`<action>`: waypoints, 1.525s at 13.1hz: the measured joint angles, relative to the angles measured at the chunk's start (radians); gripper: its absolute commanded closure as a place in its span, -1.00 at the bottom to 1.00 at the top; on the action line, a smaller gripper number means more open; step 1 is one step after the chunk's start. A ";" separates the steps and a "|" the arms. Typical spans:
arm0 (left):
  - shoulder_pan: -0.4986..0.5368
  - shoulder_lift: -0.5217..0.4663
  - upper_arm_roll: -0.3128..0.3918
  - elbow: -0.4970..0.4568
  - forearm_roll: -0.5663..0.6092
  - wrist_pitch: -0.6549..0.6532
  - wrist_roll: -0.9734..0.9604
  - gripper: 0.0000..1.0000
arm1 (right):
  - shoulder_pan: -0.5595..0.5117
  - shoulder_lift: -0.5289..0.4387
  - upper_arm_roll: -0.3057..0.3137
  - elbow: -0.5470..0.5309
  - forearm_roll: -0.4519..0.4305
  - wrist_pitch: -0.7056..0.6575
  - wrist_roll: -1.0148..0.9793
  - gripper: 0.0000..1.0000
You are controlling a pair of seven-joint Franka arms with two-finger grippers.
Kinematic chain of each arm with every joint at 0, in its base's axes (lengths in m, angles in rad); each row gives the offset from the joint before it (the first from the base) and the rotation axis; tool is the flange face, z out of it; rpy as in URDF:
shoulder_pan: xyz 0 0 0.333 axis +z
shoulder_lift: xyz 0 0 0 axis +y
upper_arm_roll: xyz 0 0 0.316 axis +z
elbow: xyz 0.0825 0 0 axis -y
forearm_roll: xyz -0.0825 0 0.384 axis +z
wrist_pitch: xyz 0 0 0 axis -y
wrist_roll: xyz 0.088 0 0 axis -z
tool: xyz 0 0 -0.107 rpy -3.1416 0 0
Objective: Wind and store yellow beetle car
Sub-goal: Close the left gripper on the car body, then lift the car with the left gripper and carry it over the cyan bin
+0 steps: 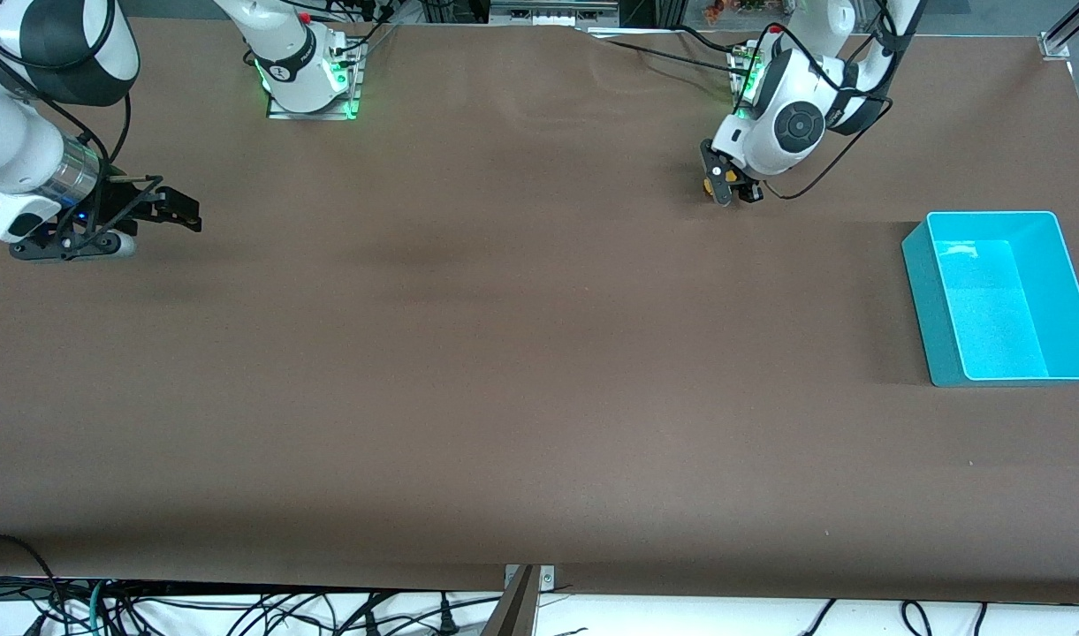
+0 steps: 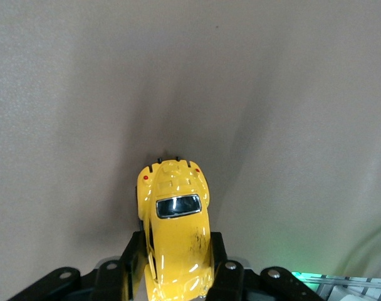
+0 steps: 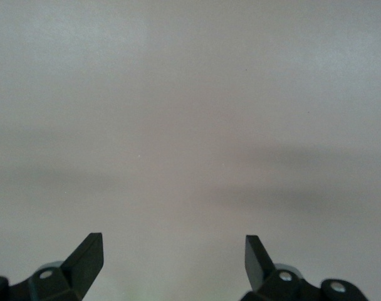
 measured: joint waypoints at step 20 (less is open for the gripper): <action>0.241 -0.032 0.372 0.496 0.260 -0.453 0.606 0.82 | -0.018 0.085 -0.016 0.212 -0.008 -0.033 -0.002 -1.00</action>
